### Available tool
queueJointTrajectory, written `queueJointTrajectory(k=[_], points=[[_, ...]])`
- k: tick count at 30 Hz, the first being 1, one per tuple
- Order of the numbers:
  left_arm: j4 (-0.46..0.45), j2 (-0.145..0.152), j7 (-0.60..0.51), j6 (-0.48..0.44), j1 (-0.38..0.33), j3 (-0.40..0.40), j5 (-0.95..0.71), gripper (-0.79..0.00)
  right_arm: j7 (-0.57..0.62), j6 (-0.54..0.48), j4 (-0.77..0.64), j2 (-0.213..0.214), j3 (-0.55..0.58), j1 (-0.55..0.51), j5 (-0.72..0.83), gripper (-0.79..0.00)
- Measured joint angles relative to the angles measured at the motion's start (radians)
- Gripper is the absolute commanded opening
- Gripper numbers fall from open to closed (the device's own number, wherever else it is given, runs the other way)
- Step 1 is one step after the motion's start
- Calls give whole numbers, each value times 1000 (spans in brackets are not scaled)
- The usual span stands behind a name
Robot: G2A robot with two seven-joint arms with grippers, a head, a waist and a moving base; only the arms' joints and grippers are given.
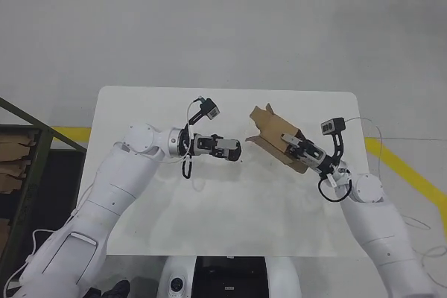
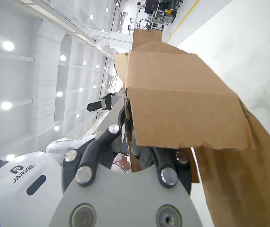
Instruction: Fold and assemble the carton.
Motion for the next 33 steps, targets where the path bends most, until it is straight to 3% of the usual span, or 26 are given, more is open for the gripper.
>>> queueJointTrajectory(k=[6,33], points=[[-6,-3,6,4,-7,9,3,0,-26,2,-15,-5,-16,-3,-38,-785],[23,-8,7,-4,-16,10,4,0,55,-1,-114,-7,-65,-47,-85,-785]])
